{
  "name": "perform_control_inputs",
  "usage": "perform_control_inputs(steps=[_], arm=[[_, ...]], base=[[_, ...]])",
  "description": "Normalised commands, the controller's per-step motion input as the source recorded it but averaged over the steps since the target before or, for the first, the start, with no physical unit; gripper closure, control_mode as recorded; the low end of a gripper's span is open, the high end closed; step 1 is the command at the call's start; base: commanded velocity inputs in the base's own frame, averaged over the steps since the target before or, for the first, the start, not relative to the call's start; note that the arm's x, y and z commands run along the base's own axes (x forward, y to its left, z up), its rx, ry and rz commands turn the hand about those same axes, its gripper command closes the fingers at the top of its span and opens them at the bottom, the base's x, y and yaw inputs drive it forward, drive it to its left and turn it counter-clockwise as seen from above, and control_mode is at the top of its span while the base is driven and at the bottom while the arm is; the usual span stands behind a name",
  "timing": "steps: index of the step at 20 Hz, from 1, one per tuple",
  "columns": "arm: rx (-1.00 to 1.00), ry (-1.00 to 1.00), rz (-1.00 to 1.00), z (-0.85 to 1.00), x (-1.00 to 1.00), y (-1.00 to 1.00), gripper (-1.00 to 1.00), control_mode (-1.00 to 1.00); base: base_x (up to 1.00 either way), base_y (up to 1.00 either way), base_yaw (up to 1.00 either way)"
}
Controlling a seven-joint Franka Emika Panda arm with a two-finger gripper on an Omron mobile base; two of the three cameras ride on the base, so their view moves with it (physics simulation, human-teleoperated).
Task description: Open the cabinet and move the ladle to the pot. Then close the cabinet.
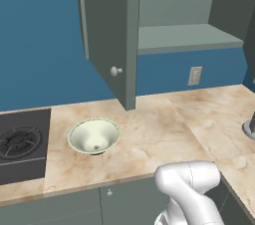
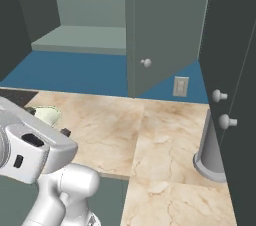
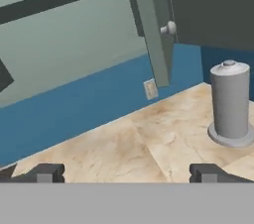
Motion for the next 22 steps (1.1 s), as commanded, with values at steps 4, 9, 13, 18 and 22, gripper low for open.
perform_control_inputs(steps=[4, 9, 13, 18, 22], arm=[[0.27, -0.02, -0.15, 0.14, -0.04, -0.21, -1.00, -1.00], [0.24, -0.01, -0.11, 0.16, -0.01, -0.32, -1.00, -1.00], [0.20, -0.09, -0.09, 0.12, -0.18, -0.31, -1.00, -1.00], [0.21, -0.11, -0.10, 0.08, -0.08, -0.26, -1.00, -1.00], [0.19, -0.02, -0.09, 0.16, -0.02, -0.26, -1.00, -1.00]], base=[[0.00, 0.00, 0.00], [0.00, 0.00, 0.00], [0.00, 0.00, 0.00], [0.00, 0.00, 0.00], [0.00, 0.00, 0.00]])
